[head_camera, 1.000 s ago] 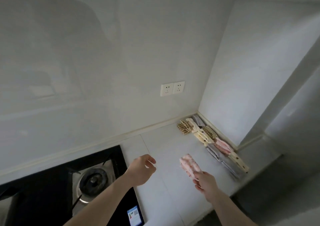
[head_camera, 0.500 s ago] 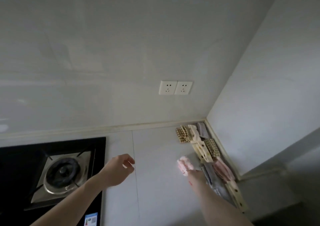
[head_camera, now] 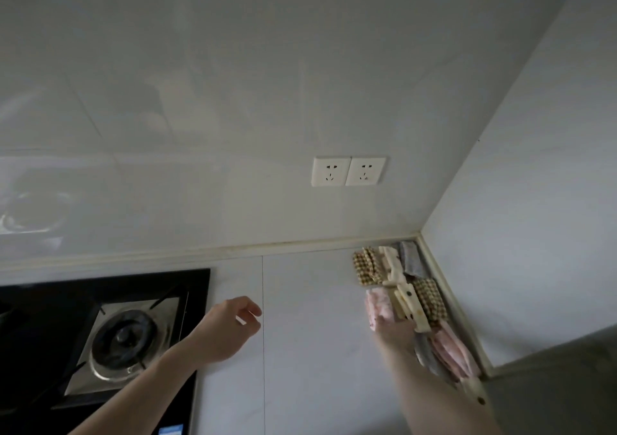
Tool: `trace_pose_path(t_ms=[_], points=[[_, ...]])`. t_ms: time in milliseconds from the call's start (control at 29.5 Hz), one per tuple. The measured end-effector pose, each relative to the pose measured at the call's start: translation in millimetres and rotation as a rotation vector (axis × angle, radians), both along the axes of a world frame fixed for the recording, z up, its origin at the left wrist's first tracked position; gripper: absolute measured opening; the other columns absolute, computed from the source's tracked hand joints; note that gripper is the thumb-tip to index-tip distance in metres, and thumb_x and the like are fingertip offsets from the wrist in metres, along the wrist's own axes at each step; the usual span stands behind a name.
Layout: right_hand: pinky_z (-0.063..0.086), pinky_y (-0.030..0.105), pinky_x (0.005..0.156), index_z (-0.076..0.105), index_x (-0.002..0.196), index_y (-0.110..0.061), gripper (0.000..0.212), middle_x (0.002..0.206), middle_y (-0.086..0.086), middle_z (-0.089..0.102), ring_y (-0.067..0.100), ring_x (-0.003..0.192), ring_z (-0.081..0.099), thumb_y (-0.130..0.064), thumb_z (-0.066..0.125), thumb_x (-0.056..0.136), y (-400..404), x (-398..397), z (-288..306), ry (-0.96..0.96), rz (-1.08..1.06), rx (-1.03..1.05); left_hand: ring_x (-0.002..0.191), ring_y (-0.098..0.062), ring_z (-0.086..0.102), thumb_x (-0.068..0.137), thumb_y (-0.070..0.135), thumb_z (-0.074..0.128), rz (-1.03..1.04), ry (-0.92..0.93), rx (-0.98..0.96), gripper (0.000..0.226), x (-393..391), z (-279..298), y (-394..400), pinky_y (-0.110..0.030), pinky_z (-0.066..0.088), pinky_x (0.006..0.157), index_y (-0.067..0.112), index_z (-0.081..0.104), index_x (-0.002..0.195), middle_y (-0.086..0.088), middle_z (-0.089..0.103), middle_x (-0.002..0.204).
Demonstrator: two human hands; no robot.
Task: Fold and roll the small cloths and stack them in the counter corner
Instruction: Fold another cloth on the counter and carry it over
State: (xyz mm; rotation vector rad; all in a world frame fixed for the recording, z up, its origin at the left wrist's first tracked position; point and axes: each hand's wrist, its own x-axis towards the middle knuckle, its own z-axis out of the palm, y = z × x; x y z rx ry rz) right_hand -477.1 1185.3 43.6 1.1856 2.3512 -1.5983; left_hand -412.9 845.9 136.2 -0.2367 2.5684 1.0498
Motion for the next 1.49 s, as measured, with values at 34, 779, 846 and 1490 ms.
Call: trace_pose_path(t_ms=[34,779,846,1490], points=[[0.052,0.033,0.077,0.051,0.108,-0.019,0.040,0.101,0.003,0.059,0.023,0.087,0.060,-0.043,0.075,0.088,0,-1,-8,-0.010,0.068,0.141,0.086,-0.006,0.068,0.093,0.027,0.065,-0.002,-0.005,0.006,0.014,-2,-1,3,-0.029,0.059,0.081,0.040,0.065,0.100,0.014,0.070,0.099],[0.037,0.033,0.116,0.004,0.164,-0.016,0.084,0.168,0.005,0.024,0.024,0.150,0.034,0.004,0.048,0.095,4,-95,-33,-0.220,0.986,0.698,0.090,-0.008,0.068,0.094,0.030,0.066,0.006,-0.085,-0.022,0.011,-4,-16,2,-0.031,0.058,0.087,0.037,0.066,0.103,0.013,0.069,0.101],[0.038,0.036,0.116,0.005,0.164,-0.018,0.086,0.167,0.005,0.025,0.026,0.149,0.033,0.003,0.050,0.093,6,-100,-39,-0.251,0.994,0.670,0.090,-0.008,0.068,0.093,0.031,0.066,0.002,-0.091,-0.024,0.012,-5,-17,2,-0.032,0.057,0.088,0.037,0.065,0.103,0.014,0.068,0.101],[0.052,0.034,0.091,0.045,0.146,-0.021,0.062,0.150,0.002,0.042,0.023,0.108,0.061,-0.002,0.057,0.088,-92,9,-2,0.062,0.989,0.374,0.085,-0.007,0.070,0.093,0.028,0.065,0.118,-0.017,0.042,0.016,74,3,-46,-0.026,0.059,0.078,0.031,0.069,0.108,0.011,0.072,0.096]])
